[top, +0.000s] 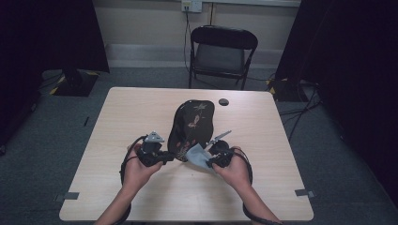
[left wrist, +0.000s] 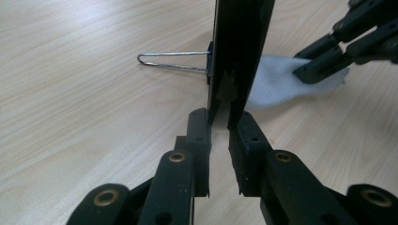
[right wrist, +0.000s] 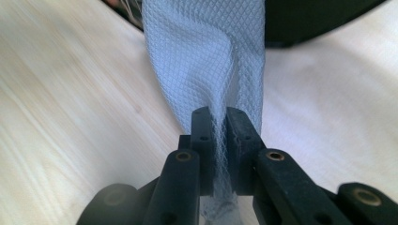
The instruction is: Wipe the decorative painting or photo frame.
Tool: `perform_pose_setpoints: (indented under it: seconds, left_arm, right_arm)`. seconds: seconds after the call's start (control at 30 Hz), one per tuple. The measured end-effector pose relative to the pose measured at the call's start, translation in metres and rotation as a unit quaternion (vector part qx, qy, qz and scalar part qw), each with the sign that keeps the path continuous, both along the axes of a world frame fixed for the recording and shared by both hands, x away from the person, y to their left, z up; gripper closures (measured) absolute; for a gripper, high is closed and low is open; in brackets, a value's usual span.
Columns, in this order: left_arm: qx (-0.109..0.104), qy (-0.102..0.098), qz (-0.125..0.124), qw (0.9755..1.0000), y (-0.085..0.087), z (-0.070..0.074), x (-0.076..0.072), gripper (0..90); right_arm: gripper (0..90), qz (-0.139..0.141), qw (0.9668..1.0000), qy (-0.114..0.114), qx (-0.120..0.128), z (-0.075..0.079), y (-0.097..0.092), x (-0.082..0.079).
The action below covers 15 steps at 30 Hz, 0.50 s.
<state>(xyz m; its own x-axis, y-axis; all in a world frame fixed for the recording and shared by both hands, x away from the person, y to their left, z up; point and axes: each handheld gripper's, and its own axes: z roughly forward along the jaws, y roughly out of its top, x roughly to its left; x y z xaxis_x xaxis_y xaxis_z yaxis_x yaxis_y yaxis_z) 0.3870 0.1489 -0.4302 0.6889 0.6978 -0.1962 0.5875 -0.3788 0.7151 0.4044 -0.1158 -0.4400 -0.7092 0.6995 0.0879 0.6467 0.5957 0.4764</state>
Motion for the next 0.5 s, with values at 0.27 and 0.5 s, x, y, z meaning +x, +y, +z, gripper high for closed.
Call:
perform_pose_setpoints:
  seconds: [0.27,0.5]
  left_arm:
    - [-0.001,-0.003,0.0,1.0,0.0,-0.001,-0.001,78.6]
    - [-0.004,-0.004,0.001,1.0,0.0,-0.001,-0.001,78.6]
  right_arm:
    - [82.8,-0.001,0.9999,0.012,-0.01,-0.014,-0.005,-0.003]
    - [82.9,-0.002,0.9999,-0.017,0.001,0.019,-0.013,-0.002]
